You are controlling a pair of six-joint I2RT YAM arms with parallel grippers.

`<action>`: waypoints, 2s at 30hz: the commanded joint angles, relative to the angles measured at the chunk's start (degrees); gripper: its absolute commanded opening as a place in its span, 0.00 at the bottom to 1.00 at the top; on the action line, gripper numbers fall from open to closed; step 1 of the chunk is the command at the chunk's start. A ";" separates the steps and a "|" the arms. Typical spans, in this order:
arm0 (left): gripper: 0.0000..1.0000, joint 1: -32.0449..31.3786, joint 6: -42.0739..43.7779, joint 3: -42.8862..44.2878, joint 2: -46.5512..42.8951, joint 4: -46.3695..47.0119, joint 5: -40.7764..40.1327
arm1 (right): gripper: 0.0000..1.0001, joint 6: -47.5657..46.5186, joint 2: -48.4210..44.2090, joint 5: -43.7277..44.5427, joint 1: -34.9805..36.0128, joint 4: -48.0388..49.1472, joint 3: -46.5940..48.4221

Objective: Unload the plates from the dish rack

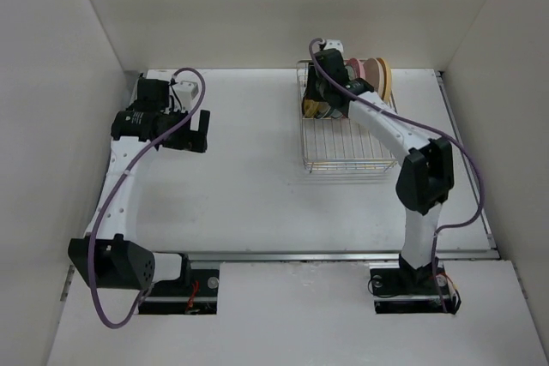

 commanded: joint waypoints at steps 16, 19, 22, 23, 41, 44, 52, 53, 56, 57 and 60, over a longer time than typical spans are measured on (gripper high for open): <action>1.00 0.21 -0.94 4.23 3.61 -0.61 3.12 | 0.50 4.13 17.66 20.45 0.54 -4.23 17.97; 1.00 0.21 -0.94 4.24 4.23 -0.61 3.12 | 0.54 4.66 19.15 21.95 0.54 -3.36 17.98; 1.00 0.21 -0.94 4.24 4.23 -1.14 3.65 | 0.48 4.66 20.82 21.25 0.54 -3.36 19.30; 1.00 0.21 -0.94 4.24 4.23 -1.14 3.65 | 0.43 4.66 20.83 20.72 0.54 -3.36 19.82; 1.00 0.21 -0.42 4.76 1.07 -2.72 3.39 | 0.00 -4.83 -1.75 40.67 9.84 -0.46 12.02; 1.00 0.21 -1.73 5.29 0.45 -2.72 -3.43 | 0.00 -4.83 -5.97 26.44 11.87 -0.46 8.41; 1.00 0.21 -6.83 3.36 -1.30 1.67 -24.74 | 0.00 -0.01 3.03 -35.32 13.19 6.91 -0.39; 1.00 0.21 -6.83 3.36 -1.92 2.28 -24.74 | 0.00 1.91 4.99 -38.23 13.19 8.23 0.22; 1.00 0.21 -6.83 2.74 -2.45 2.29 -24.74 | 0.00 3.33 11.05 -42.48 14.33 8.77 2.42; 1.00 0.21 -6.83 2.74 -2.45 2.29 -24.22 | 0.00 3.86 11.77 -43.17 14.33 9.29 2.42; 1.00 0.21 -6.83 2.21 -2.45 2.29 -24.21 | 0.00 4.39 13.00 -43.18 14.95 11.92 0.76</action>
